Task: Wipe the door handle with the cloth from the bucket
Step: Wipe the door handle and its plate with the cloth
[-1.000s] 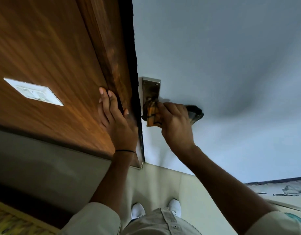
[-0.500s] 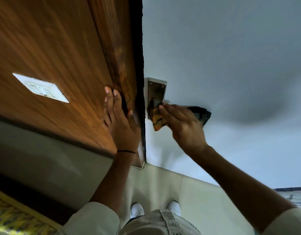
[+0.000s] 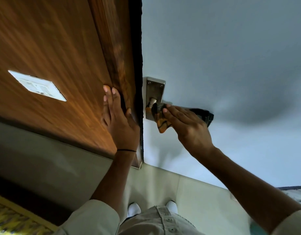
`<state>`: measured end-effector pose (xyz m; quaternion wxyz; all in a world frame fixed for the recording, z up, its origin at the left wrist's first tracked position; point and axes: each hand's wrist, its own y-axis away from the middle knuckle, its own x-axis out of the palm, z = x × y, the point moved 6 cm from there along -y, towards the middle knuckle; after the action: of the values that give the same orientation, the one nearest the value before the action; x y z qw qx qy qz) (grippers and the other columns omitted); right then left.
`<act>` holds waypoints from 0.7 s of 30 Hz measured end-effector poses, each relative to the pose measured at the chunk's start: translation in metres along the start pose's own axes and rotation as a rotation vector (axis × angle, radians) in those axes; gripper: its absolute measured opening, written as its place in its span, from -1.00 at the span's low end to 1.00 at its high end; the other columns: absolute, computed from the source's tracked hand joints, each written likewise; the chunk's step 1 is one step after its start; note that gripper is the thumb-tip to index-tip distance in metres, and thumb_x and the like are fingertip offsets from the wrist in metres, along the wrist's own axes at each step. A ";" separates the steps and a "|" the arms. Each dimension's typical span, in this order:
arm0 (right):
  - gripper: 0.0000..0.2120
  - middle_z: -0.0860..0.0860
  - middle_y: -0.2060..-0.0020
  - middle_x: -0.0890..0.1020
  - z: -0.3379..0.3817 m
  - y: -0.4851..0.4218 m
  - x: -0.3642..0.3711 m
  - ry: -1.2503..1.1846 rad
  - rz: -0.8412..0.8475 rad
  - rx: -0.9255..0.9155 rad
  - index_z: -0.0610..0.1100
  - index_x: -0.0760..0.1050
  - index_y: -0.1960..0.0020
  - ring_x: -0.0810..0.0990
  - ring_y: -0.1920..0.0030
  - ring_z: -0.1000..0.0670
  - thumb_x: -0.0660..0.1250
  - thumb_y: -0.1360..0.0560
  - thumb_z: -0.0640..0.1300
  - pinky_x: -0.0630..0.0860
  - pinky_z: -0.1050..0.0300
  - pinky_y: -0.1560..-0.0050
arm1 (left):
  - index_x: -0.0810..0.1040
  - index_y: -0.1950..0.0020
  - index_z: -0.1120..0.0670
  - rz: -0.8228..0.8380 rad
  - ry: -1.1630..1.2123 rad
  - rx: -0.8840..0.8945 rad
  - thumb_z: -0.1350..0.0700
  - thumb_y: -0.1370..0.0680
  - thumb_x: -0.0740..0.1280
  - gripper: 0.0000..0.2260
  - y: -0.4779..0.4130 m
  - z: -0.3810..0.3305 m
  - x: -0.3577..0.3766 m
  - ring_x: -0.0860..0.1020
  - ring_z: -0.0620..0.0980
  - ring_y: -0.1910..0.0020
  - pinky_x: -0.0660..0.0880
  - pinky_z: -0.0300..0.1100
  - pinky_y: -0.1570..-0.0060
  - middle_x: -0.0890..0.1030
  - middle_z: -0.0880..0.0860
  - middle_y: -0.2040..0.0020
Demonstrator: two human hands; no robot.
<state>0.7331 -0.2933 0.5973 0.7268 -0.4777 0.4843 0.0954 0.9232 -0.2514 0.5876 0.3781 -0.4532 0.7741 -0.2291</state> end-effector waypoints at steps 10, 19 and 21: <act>-0.53 -0.17 -0.31 0.58 0.006 -0.006 0.005 -0.019 0.022 0.012 -0.23 0.55 -0.34 0.59 -0.29 -0.18 0.32 -0.47 -0.48 0.53 -0.11 -0.25 | 0.26 -0.53 0.28 -0.012 0.039 -0.046 0.33 -0.55 0.34 -0.44 0.001 -0.001 0.005 0.26 0.17 -0.57 0.18 -0.08 -0.52 0.25 0.29 -0.56; -0.62 -0.19 -0.29 0.60 0.018 -0.029 0.017 -0.044 0.054 0.001 -0.23 0.56 -0.33 0.62 -0.24 -0.20 0.30 -0.52 -0.35 0.57 -0.08 -0.19 | 0.25 -0.51 0.34 -0.023 0.066 -0.029 0.33 -0.58 0.28 -0.50 0.000 -0.002 0.007 0.25 0.21 -0.57 0.22 0.03 -0.55 0.25 0.34 -0.55; -0.61 -0.18 -0.29 0.60 0.013 -0.022 0.010 -0.057 0.062 0.008 -0.23 0.55 -0.34 0.61 -0.25 -0.20 0.35 -0.51 -0.37 0.57 -0.09 -0.20 | 0.25 -0.53 0.29 -0.010 0.039 -0.030 0.30 -0.59 0.30 -0.48 0.001 -0.001 0.004 0.24 0.18 -0.57 0.18 -0.06 -0.54 0.24 0.29 -0.56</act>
<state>0.7592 -0.2980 0.6038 0.7391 -0.4564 0.4782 0.1295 0.9204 -0.2546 0.5859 0.3547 -0.4582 0.7824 -0.2282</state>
